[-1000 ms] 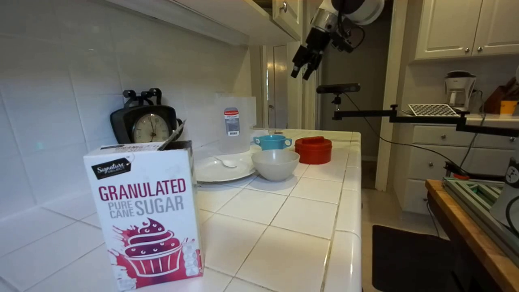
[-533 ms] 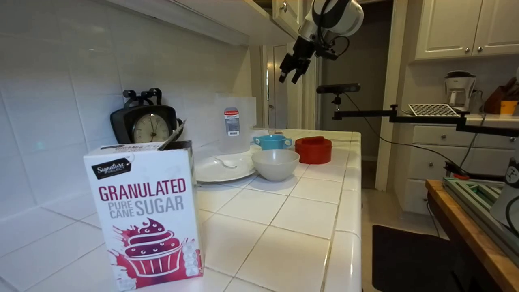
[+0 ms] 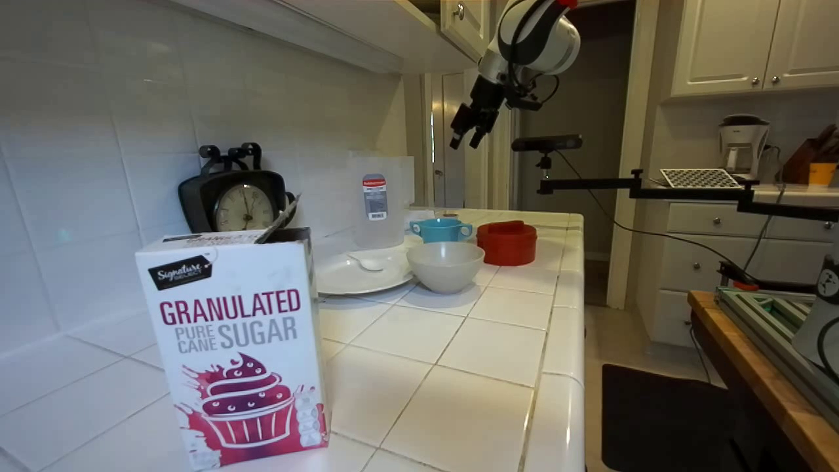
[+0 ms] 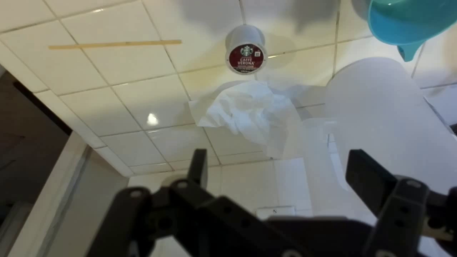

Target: Use the napkin to wipe the white plate then place the napkin back

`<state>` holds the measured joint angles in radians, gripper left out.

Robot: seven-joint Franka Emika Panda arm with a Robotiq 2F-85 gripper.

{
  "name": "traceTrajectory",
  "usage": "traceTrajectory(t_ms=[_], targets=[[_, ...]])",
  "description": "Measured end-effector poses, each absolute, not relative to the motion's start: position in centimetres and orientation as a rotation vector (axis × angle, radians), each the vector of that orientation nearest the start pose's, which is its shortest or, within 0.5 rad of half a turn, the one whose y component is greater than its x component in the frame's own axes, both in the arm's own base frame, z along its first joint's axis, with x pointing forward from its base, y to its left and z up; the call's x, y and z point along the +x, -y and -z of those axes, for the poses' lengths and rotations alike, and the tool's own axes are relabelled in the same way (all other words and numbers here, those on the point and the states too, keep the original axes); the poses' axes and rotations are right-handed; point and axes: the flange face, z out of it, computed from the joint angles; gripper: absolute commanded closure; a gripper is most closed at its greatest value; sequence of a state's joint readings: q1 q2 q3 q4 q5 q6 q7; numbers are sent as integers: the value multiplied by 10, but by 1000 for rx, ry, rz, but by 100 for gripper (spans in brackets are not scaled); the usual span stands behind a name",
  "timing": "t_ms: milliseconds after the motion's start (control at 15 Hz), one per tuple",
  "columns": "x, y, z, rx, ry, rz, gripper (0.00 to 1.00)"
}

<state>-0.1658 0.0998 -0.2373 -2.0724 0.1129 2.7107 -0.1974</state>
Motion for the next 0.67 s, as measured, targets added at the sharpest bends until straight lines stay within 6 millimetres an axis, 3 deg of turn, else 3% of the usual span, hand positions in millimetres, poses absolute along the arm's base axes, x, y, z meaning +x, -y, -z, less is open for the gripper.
traceTrajectory(t_ms=[667], targets=[[607,287,-400,-3127,-441,844,0]])
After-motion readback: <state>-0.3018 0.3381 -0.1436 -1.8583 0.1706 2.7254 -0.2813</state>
